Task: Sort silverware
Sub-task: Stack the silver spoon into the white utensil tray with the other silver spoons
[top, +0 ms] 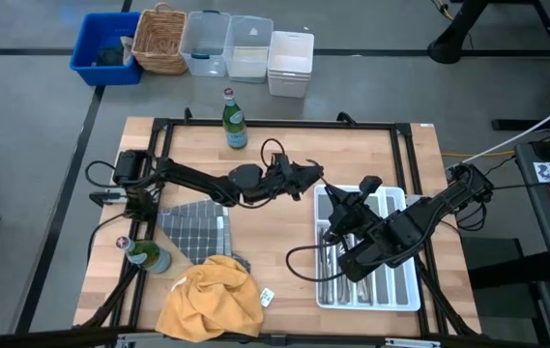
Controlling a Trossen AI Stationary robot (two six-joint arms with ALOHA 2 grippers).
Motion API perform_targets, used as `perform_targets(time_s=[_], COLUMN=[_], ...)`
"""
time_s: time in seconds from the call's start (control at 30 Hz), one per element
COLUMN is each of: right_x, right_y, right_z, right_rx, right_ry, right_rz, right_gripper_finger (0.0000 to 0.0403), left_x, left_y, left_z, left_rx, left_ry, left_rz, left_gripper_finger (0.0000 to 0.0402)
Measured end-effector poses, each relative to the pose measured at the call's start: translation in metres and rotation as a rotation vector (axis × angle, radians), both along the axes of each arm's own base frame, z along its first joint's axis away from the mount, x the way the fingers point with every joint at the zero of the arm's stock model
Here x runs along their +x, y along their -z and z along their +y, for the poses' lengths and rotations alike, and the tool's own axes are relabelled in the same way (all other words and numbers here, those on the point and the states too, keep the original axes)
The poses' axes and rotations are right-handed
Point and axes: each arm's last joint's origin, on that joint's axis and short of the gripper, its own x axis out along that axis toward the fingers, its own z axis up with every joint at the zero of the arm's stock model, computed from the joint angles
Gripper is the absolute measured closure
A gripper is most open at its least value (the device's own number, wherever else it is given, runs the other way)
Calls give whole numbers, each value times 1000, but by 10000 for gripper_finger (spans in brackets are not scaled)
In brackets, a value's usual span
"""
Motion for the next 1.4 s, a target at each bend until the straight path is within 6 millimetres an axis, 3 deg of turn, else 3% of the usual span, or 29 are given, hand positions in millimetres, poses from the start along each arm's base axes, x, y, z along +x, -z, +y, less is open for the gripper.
perform_targets(time_s=[0.33, 0.7, 1.1, 1.4], right_x=[1, 1, 3, -9], right_y=[1, 1, 4, 4], right_z=[1, 2, 5, 18], right_rx=[10, 48, 197, 316], right_ry=[-24, -34, -73, -178], right_rz=[42, 49, 82, 188], right_gripper_finger=[390, 381, 245, 227], left_x=[0, 0, 0, 1], left_y=[-1, -1, 1, 2], left_z=[0, 0, 0, -1], left_rx=[49, 58, 123, 196], left_ry=[-17, -17, -30, -30], left_rz=[10, 18, 45, 80], left_gripper_finger=[386, 390, 400, 400])
